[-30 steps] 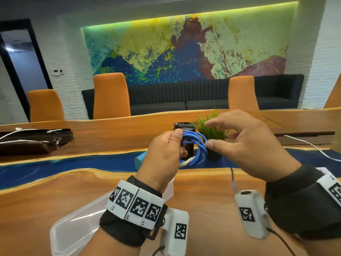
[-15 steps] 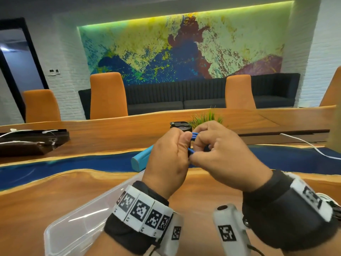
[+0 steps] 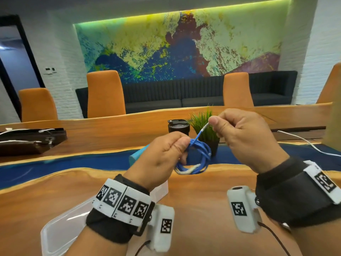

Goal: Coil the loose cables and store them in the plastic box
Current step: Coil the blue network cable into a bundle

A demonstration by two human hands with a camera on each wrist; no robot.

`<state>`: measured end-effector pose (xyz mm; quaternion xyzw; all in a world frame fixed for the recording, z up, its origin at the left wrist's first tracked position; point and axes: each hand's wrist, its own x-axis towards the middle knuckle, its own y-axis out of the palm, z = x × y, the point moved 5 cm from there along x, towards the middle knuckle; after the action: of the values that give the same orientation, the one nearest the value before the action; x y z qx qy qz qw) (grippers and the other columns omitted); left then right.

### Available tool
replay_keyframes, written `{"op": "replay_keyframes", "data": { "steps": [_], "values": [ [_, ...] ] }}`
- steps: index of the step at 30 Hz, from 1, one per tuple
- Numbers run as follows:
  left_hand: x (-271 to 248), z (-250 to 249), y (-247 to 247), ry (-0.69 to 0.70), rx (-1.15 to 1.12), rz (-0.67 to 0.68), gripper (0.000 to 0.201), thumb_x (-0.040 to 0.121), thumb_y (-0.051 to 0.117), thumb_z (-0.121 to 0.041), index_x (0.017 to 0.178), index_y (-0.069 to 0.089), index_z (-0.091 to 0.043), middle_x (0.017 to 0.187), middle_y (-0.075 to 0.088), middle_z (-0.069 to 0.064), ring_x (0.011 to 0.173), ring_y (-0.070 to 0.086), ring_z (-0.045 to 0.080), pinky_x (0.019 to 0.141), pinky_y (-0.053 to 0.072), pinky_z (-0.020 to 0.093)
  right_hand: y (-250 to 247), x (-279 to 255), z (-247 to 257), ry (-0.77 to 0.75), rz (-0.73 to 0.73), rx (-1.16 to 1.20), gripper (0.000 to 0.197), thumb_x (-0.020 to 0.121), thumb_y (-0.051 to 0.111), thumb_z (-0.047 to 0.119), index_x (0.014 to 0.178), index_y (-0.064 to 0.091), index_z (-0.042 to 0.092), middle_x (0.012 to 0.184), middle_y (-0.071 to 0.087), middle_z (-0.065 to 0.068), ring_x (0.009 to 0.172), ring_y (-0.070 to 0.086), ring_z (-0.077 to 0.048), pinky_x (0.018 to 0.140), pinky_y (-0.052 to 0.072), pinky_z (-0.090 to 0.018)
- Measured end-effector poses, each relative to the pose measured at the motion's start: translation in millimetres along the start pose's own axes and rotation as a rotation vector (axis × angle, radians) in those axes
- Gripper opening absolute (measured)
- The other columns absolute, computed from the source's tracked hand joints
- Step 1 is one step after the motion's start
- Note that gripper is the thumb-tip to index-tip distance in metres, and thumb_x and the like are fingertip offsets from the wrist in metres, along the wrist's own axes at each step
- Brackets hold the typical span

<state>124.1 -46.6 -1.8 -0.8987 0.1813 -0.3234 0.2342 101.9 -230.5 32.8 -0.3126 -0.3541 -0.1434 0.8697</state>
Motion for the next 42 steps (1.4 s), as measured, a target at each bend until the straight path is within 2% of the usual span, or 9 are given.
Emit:
{"op": "replay_keyframes", "data": {
  "steps": [5, 9, 12, 17, 23, 28, 33, 39, 42],
  "values": [
    [-2, -11, 21, -0.019, -0.080, 0.171, 0.020, 0.093, 0.062, -0.035, 0.093, 0.066, -0.016, 0.071, 0.064, -0.003, 0.066, 0.061, 0.011, 0.063, 0.052, 0.028, 3, -1, -5, 0.016, -0.050, 0.089, 0.028, 0.091, 0.064, 0.036, 0.078, 0.070, 0.012, 0.070, 0.063, -0.011, 0.066, 0.056, -0.025, 0.061, 0.049, -0.042],
    [2, -4, 6, -0.042, -0.107, -0.037, 0.019, 0.097, 0.057, -0.026, 0.092, 0.071, -0.015, 0.074, 0.063, -0.007, 0.068, 0.055, 0.002, 0.064, 0.044, 0.017, 4, 0, -18, 0.160, -0.003, 0.222, 0.020, 0.095, 0.060, 0.025, 0.082, 0.072, 0.015, 0.062, 0.060, 0.002, 0.057, 0.051, -0.010, 0.054, 0.044, -0.031],
    [3, 5, -10, -0.092, -0.311, -0.168, 0.021, 0.091, 0.058, -0.035, 0.089, 0.073, -0.020, 0.075, 0.062, -0.002, 0.065, 0.045, 0.014, 0.060, 0.036, 0.027, 12, -5, -22, 0.243, 0.229, 0.296, 0.021, 0.097, 0.056, 0.016, 0.087, 0.074, 0.018, 0.068, 0.066, -0.003, 0.062, 0.057, -0.012, 0.055, 0.047, -0.028],
    [1, 6, -10, -0.114, -0.380, -0.151, 0.025, 0.091, 0.059, -0.036, 0.099, 0.074, -0.017, 0.078, 0.064, 0.002, 0.064, 0.039, 0.019, 0.057, 0.033, 0.032, 25, -7, -18, 0.146, 0.290, -0.015, 0.018, 0.096, 0.057, 0.015, 0.088, 0.071, 0.022, 0.075, 0.067, 0.003, 0.070, 0.063, -0.010, 0.067, 0.055, -0.029],
    [-1, -9, -4, -0.039, -0.290, -0.016, 0.027, 0.089, 0.057, -0.028, 0.108, 0.073, -0.017, 0.095, 0.074, 0.010, 0.087, 0.067, 0.016, 0.077, 0.055, 0.025, 25, -6, -17, 0.365, 0.011, 0.623, 0.013, 0.096, 0.057, 0.008, 0.094, 0.070, 0.010, 0.084, 0.071, -0.012, 0.070, 0.067, -0.017, 0.056, 0.057, -0.027],
    [-1, -4, -14, -0.001, -0.251, -0.074, 0.020, 0.095, 0.059, -0.027, 0.105, 0.073, -0.017, 0.092, 0.073, 0.009, 0.087, 0.065, 0.017, 0.081, 0.053, 0.033, 38, -11, -17, 0.523, 0.132, 0.928, 0.014, 0.094, 0.057, 0.010, 0.100, 0.068, 0.003, 0.087, 0.068, -0.016, 0.073, 0.062, -0.025, 0.060, 0.060, -0.032],
    [-1, -8, -17, 0.078, -0.229, -0.221, 0.021, 0.093, 0.057, -0.020, 0.107, 0.072, -0.019, 0.080, 0.069, -0.006, 0.076, 0.061, 0.004, 0.069, 0.050, 0.019, 44, -20, -14, 0.571, 0.438, 1.136, 0.032, 0.085, 0.059, 0.022, 0.113, 0.068, 0.008, 0.095, 0.065, -0.010, 0.085, 0.062, -0.024, 0.080, 0.050, -0.043],
    [-1, -19, -14, 0.188, -0.181, -0.302, 0.019, 0.094, 0.057, -0.009, 0.103, 0.070, -0.021, 0.077, 0.069, -0.021, 0.072, 0.062, -0.003, 0.065, 0.046, 0.010, 46, -23, -12, 0.612, 0.454, 1.190, 0.030, 0.085, 0.056, 0.026, 0.108, 0.069, 0.011, 0.097, 0.066, -0.009, 0.087, 0.060, -0.025, 0.081, 0.044, -0.045],
    [0, -14, -18, 0.186, -0.146, -0.367, 0.014, 0.095, 0.059, -0.016, 0.101, 0.072, -0.020, 0.080, 0.071, -0.016, 0.076, 0.064, 0.001, 0.070, 0.049, 0.015, 48, -25, -8, 0.611, 0.470, 1.194, 0.029, 0.086, 0.055, 0.032, 0.099, 0.071, 0.012, 0.093, 0.067, -0.010, 0.095, 0.055, -0.029, 0.083, 0.043, -0.046]
  ]
}}
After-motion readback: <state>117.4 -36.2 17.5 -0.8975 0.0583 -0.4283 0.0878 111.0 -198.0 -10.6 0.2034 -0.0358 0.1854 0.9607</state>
